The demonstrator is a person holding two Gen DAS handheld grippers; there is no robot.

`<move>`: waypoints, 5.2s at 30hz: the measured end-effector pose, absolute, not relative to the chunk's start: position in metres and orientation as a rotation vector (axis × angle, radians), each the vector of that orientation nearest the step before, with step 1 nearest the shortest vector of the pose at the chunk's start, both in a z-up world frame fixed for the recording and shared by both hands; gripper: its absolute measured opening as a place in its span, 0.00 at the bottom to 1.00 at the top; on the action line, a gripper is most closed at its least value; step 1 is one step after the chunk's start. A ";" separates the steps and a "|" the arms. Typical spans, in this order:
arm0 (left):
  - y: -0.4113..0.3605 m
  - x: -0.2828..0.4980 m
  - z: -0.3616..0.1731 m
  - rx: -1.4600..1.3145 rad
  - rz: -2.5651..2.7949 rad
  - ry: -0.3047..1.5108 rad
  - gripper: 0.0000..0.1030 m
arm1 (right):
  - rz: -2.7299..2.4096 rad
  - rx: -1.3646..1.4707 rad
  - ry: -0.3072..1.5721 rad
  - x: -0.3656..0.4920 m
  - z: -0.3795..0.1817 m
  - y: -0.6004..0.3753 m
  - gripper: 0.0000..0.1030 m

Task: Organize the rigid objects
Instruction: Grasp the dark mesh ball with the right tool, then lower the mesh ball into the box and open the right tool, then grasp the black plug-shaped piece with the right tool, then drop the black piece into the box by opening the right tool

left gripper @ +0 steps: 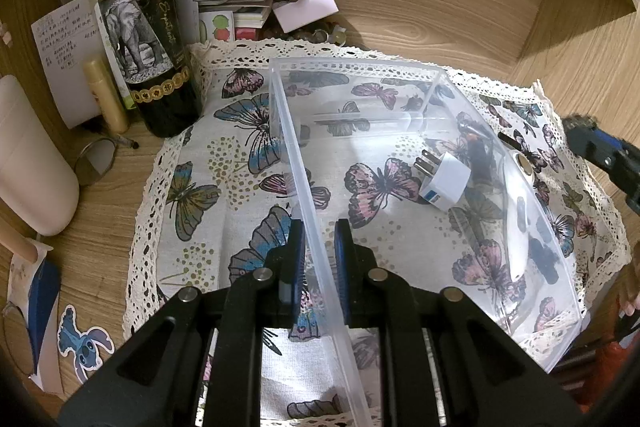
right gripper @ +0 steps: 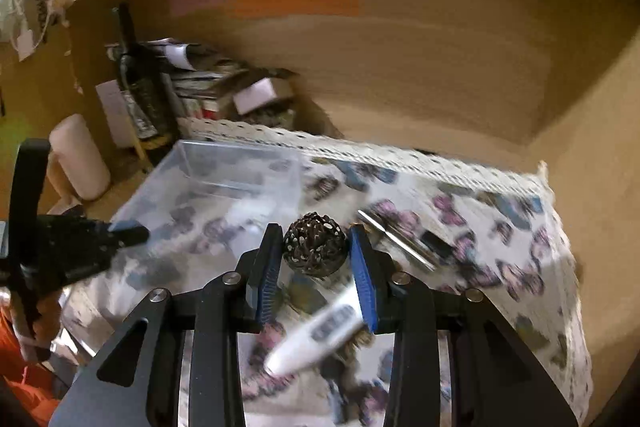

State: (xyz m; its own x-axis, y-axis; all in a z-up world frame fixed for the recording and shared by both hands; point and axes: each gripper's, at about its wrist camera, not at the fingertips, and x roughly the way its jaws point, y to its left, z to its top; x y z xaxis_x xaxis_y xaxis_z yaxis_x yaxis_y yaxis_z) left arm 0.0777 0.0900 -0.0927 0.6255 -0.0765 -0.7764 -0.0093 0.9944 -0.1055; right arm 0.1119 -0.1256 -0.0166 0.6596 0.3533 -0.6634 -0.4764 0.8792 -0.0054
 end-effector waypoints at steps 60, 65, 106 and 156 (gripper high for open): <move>0.093 0.077 -0.093 -0.119 -0.062 0.892 0.16 | 0.493 -0.330 0.740 0.132 -0.015 -0.095 0.57; 0.093 0.077 -0.093 -0.119 -0.063 0.891 0.16 | 0.407 -0.324 0.771 0.123 -0.021 -0.126 0.60; 0.095 0.077 -0.092 -0.119 -0.065 0.890 0.16 | 0.352 -0.145 0.863 0.085 -0.056 -0.161 0.27; 0.095 0.078 -0.092 -0.112 -0.070 0.893 0.16 | 0.681 -0.338 0.792 0.120 -0.036 -0.056 0.46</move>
